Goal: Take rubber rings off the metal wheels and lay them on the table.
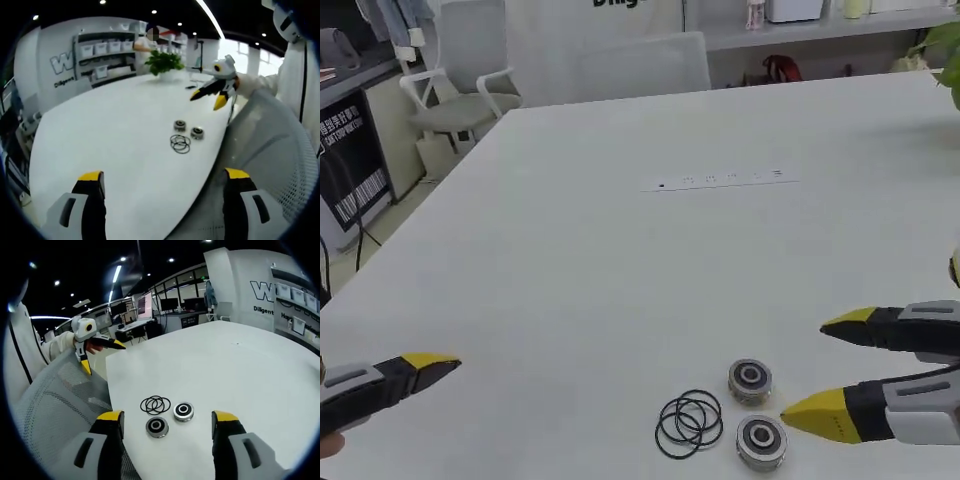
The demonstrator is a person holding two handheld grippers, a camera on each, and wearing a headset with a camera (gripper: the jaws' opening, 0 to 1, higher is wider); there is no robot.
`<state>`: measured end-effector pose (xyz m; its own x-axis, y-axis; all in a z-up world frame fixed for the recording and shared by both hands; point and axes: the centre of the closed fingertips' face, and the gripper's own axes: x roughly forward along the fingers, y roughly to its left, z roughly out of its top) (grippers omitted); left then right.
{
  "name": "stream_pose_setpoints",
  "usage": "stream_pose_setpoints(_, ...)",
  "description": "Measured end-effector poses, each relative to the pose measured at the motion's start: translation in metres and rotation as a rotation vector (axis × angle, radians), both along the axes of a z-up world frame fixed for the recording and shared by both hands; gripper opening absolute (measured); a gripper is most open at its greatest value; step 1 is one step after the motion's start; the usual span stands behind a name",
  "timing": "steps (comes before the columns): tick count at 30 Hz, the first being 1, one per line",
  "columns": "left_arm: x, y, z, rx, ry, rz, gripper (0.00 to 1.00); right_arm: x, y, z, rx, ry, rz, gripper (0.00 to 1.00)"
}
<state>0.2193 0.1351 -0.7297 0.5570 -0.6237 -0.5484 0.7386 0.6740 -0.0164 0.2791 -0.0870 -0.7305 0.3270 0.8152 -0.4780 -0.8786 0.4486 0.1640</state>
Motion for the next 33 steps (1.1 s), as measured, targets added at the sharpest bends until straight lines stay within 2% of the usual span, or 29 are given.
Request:
stream_pose_setpoints(8,0.0,-0.001,0.002,-0.018,-0.006,0.005,1.0,-0.01,-0.012,0.001,0.029,-0.007,-0.027,0.86)
stream_pose_setpoints(17,-0.004,-0.001,-0.002,-0.029,0.004,0.016,1.0,-0.02,-0.022,-0.005,0.049,0.01,-0.072,0.97)
stream_pose_setpoints(22,-0.004,0.001,-0.001,-0.035,0.0,0.019,1.0,-0.028,-0.028,-0.013,0.036,0.018,-0.084,1.0)
stream_pose_setpoints(33,-0.007,0.0,-0.003,-0.038,0.003,0.039,1.0,-0.037,-0.044,-0.026,0.009,0.041,-0.131,1.0)
